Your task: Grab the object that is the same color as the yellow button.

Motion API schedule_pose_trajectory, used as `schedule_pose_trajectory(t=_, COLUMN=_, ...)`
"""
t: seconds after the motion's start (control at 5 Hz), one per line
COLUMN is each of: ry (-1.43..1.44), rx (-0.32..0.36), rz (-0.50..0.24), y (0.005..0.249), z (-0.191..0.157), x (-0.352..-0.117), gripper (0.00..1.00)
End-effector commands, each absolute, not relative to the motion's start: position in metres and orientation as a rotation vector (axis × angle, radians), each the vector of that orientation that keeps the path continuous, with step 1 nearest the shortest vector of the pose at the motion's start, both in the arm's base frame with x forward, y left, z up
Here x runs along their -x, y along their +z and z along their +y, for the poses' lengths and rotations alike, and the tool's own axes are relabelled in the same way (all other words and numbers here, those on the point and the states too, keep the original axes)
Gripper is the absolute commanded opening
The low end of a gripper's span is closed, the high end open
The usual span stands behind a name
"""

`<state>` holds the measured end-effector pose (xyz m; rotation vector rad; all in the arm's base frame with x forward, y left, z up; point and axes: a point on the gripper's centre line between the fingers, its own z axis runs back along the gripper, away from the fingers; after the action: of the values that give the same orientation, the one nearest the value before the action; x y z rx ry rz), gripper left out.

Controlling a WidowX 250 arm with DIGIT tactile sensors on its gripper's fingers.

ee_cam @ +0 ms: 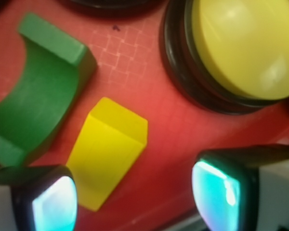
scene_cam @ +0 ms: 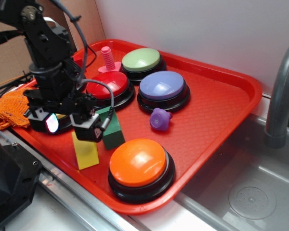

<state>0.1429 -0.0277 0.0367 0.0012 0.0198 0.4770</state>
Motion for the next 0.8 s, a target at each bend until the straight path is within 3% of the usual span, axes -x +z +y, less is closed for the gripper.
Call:
schedule_pose_trajectory(t=0.0, ry=0.505, rx=0.028, rz=0.001, y=0.027, z=-0.031, x=-0.156, gripper=1.00)
schedule_pose_trajectory(t=0.2, ry=0.557, rx=0.038, rz=-0.018, y=0.032, z=-0.032, x=-0.166, gripper=1.00)
schedule_pose_trajectory(t=0.6, ry=0.803, rx=0.000, rz=-0.002, y=0.022, z=-0.024, x=-0.163, gripper=1.00)
